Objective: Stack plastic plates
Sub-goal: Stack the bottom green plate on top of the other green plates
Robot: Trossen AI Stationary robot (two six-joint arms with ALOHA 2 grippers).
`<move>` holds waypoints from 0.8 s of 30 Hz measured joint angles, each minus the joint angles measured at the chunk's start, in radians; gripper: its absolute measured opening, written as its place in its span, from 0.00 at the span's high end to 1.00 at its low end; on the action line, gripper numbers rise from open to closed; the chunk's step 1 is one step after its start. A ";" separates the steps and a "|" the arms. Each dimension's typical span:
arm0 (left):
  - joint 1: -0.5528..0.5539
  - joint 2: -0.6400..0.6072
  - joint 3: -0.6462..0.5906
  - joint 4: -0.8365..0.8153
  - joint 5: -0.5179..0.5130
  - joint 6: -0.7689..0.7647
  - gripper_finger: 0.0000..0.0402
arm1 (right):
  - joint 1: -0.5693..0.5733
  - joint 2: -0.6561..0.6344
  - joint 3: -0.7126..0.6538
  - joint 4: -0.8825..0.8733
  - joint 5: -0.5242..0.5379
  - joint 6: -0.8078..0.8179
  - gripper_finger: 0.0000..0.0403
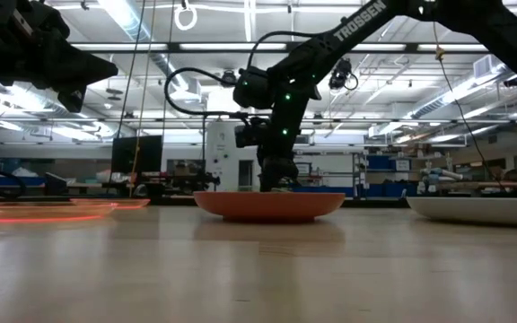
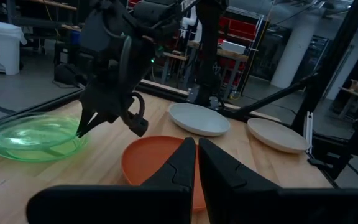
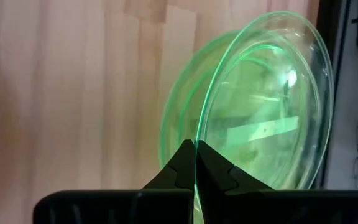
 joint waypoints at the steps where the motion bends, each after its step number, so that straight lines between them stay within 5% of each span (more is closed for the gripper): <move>1: 0.000 0.000 0.000 0.000 0.000 0.000 0.93 | 0.000 0.000 0.000 -0.003 0.000 -0.002 0.97; 11: 0.000 0.000 0.000 0.000 0.000 0.000 0.93 | 0.000 0.000 0.000 -0.002 0.004 -0.009 0.96; 19: 0.000 0.000 0.000 0.000 0.000 0.000 0.93 | 0.001 0.000 0.001 -0.027 0.014 -0.033 0.83; 24: 0.000 0.000 0.000 0.000 0.000 0.000 0.93 | 0.031 0.001 0.039 -0.050 0.149 -0.067 0.73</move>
